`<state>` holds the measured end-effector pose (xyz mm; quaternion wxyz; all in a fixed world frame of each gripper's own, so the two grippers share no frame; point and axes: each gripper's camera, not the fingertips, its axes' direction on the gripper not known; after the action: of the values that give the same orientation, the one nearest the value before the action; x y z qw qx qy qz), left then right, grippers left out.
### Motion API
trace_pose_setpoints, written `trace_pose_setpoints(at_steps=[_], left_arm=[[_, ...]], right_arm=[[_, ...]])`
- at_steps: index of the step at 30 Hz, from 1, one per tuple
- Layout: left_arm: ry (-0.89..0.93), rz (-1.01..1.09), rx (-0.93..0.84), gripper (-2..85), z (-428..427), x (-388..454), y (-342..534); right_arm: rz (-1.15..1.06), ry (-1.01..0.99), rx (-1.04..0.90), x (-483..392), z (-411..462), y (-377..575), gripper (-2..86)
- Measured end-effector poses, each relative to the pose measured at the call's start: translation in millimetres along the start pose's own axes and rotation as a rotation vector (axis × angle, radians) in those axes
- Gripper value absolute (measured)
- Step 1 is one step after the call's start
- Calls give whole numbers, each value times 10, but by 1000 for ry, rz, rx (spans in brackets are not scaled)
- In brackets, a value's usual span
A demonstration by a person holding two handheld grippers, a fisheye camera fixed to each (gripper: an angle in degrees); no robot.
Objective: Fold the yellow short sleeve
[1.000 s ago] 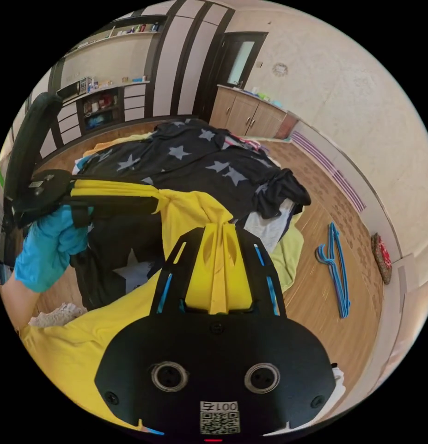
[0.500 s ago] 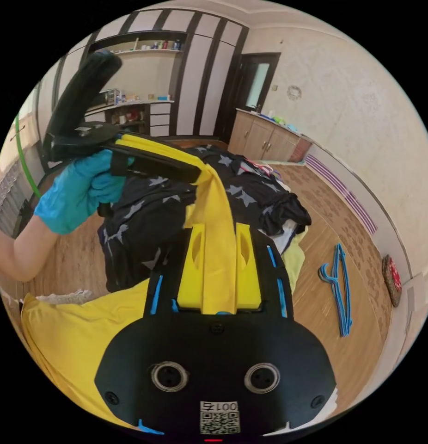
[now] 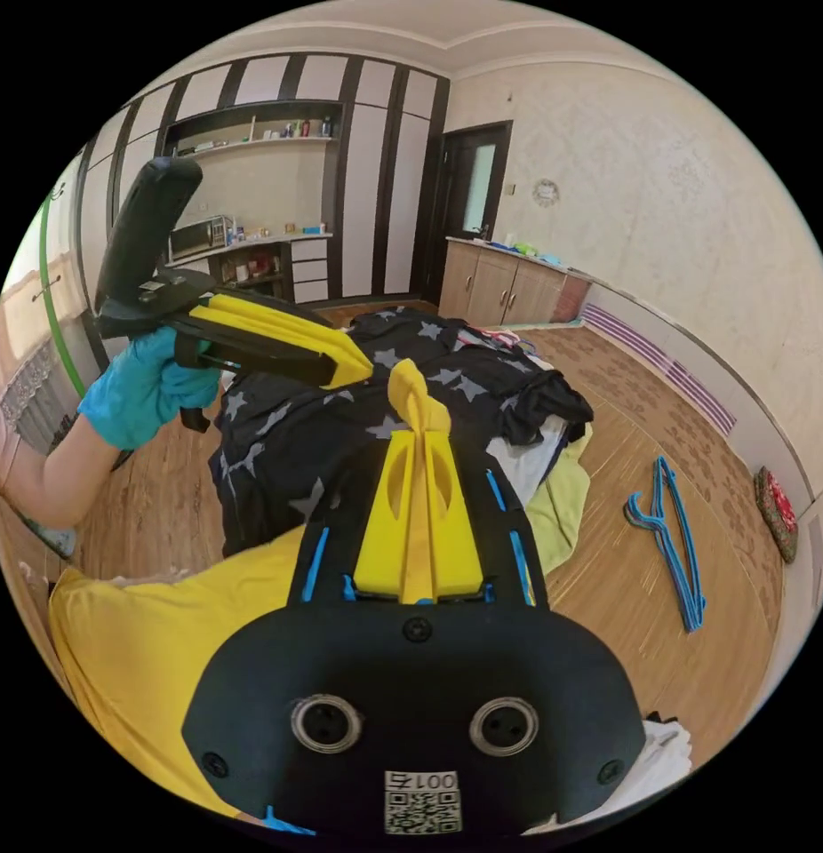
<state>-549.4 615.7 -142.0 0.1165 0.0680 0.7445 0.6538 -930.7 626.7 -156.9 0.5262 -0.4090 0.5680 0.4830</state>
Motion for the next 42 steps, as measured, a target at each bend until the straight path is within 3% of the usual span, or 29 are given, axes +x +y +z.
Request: trace_pose_setpoints(at_steps=[8, 18, 28, 31, 35, 42], left_arm=[[74, 59, -276, 10, 826, 239, 215], [88, 59, -395, 8, 1274, 551, 361], [66, 15, -379, -9, 1234, 650, 330], [57, 19, -373, -10, 1195, 691, 347], [60, -5, -367, -11, 1202, 687, 386], [59, -56, -346, -12, 1142, 663, 439]], right_arm=[[40, 145, -335, 337, 127, 682, 22], [118, 216, -196, 349, 55, 506, 64], [171, 62, -342, 500, 682, 625, 106], [236, -14, -240, 580, 638, 679, 95], [209, -75, -260, 618, 661, 714, 37], [160, -71, -171, 460, 166, 822, 10]])
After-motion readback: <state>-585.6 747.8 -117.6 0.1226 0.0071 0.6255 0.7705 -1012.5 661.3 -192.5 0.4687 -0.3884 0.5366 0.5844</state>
